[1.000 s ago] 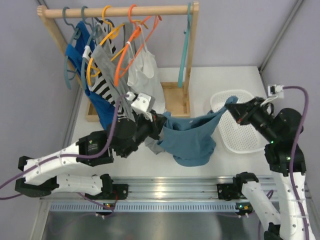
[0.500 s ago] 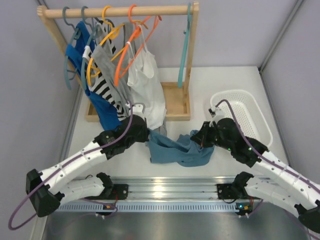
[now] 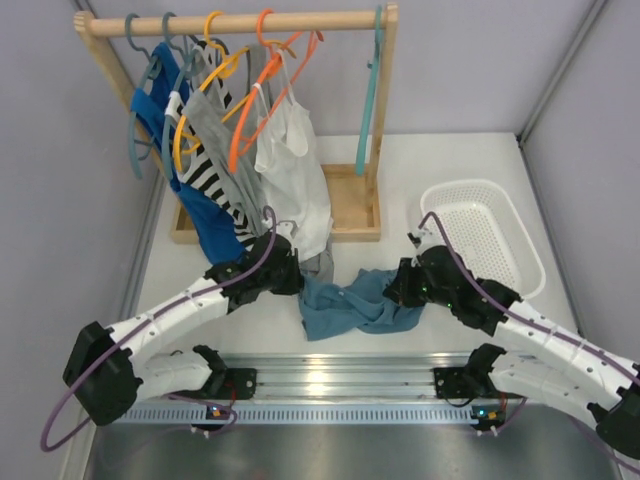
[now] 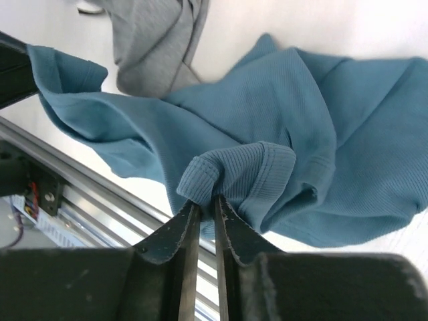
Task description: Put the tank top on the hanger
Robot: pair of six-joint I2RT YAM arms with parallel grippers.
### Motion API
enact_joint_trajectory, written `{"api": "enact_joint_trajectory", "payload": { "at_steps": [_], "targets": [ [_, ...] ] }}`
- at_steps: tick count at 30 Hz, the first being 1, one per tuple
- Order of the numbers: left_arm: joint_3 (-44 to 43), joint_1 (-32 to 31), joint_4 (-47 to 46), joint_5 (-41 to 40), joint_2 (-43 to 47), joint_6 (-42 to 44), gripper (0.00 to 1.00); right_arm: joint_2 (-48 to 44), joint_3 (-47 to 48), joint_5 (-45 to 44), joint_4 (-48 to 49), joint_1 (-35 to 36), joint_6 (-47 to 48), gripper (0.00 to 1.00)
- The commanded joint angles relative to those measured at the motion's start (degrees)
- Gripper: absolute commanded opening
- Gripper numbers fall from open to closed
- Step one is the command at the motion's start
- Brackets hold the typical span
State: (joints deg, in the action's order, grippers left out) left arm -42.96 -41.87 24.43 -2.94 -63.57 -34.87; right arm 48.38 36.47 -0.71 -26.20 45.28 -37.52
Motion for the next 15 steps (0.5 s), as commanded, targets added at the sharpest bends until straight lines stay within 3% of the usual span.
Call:
{"api": "enact_joint_trajectory", "payload": {
  "at_steps": [1,3,7,9,15],
  "targets": [
    [3.7,0.3,-6.1,5.0,-2.0,-1.9,0.00,-3.5,-1.5,2.3,0.3,1.0,-0.3,0.15],
    [5.0,0.2,-6.8,6.2,-3.6,-2.9,0.00,-4.9,-2.3,1.7,-1.0,1.0,-1.1,0.20],
    [6.3,0.2,-9.0,6.7,-5.2,-3.7,0.00,-6.1,-2.8,0.9,-3.8,1.0,-2.3,0.44],
    [6.2,0.2,-9.3,6.5,-6.0,-3.7,0.00,-6.8,-2.8,-0.7,-4.4,0.9,-2.5,0.51],
    [4.6,0.3,-8.1,6.1,-6.5,-2.9,0.00,-5.9,-1.0,-3.7,-7.2,1.0,-3.1,0.66]
  ]
}}
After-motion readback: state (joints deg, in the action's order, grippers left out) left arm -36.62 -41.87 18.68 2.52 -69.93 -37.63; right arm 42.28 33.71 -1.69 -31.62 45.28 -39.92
